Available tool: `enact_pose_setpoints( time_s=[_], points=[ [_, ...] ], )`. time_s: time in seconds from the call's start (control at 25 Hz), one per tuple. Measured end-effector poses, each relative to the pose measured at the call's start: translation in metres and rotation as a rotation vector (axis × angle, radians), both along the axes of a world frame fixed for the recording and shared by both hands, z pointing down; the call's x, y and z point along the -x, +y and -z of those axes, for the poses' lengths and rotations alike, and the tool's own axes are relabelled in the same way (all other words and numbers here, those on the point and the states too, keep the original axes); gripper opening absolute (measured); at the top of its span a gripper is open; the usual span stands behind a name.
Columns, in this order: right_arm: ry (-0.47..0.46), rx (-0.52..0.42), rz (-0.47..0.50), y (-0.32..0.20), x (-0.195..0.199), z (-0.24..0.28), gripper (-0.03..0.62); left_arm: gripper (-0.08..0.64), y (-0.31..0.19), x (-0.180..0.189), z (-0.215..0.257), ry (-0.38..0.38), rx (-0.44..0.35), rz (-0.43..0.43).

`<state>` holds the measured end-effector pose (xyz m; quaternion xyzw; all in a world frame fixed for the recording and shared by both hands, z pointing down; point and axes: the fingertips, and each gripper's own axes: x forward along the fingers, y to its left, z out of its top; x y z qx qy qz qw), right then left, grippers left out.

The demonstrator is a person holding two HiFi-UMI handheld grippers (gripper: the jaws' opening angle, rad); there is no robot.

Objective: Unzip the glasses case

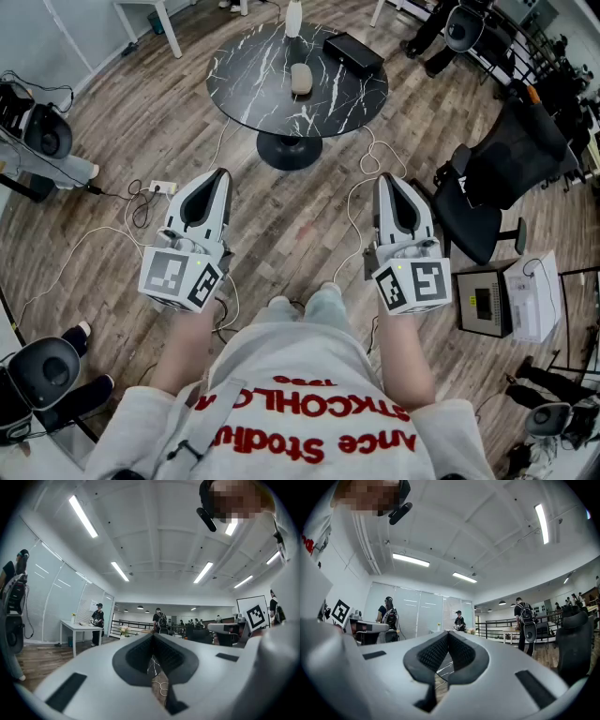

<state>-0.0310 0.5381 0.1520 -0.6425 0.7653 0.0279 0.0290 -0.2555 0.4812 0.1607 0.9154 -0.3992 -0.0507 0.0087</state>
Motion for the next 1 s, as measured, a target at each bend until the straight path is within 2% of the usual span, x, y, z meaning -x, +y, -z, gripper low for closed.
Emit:
enact_pose_setpoints(
  time_s=[0.2,0.4,0.56,0.76,1.0],
  points=[
    [0.023,-0.026,0.003,0.000,0.010,0.000,0.015,0.009,0.002,-0.001,0.000,-0.001,-0.013,-0.012],
    [-0.003,-0.053,0.016,-0.003,0.008,0.004,0.015,0.009,-0.006,-0.003,-0.003,-0.004,-0.016,-0.018],
    [-0.014,-0.037,0.020,-0.020,0.001,-0.003,0.015,0.009,-0.022,-0.006,-0.009,-0.015,0.002,-0.006],
    [-0.036,-0.021,0.052,-0.059,-0.010,-0.013,0.015,0.009,-0.053,-0.014,-0.016,-0.025,0.011,0.033],
    [-0.042,-0.020,0.118,-0.140,-0.036,-0.014,0.015,0.009,-0.114,-0.037,-0.019,-0.026,0.019,0.087]
  ],
)
